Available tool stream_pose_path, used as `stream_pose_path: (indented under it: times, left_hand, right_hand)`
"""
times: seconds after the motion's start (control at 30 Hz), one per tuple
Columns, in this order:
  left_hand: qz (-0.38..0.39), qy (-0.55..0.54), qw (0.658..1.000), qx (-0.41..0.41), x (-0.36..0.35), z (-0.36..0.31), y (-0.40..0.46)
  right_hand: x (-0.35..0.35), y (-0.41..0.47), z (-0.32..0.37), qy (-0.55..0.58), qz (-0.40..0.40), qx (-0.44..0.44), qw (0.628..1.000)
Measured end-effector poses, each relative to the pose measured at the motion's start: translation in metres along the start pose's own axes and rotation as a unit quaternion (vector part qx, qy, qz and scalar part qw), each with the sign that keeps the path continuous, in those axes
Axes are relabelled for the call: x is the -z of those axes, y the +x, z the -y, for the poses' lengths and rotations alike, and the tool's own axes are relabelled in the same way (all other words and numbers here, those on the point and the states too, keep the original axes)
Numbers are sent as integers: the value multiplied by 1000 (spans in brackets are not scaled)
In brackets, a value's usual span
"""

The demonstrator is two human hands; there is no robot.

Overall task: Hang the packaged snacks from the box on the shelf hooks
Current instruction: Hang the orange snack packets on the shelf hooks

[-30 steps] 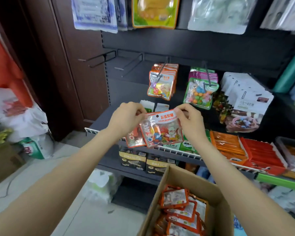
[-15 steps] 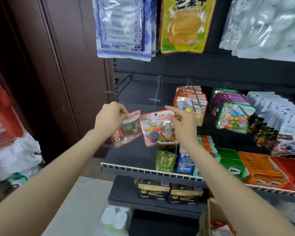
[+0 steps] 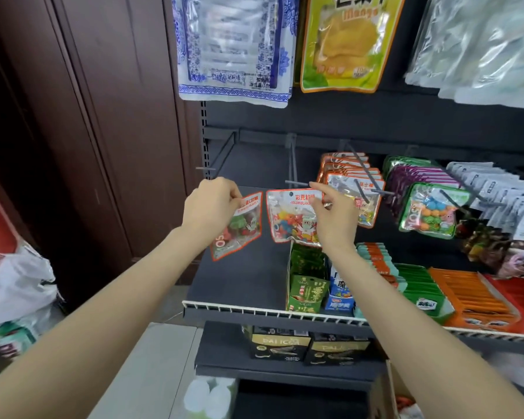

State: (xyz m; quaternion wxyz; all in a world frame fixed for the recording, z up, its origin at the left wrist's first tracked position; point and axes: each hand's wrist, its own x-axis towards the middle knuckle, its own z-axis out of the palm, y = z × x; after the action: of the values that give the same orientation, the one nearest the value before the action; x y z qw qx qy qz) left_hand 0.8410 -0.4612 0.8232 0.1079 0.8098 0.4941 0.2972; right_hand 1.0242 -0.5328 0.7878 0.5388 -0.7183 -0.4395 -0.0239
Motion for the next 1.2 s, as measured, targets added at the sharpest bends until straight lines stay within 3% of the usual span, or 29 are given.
stream_pose_path:
  times: [0.5,0.73,0.93,1.1,1.2]
  left_hand:
    - [33,133,989,-48,-40,-22,55]
    - [15,148,988,-39,-59,-19,101]
    - [-2,147,988,-44,-68,-12,106]
    - [26,84,994,-60,-63,-4,92]
    - [59,43,993,-90,-56,0,75]
  right_hand:
    - [-54,89,-12,-139,-2,30,990]
    - [-95,165,-24,-198,26,-23,980]
    - [-102,179,-33,-175,114,-20,978]
    - [-69,130,-28,-127,129,70,981]
    - [-48,90,-27,-64,178,39,981]
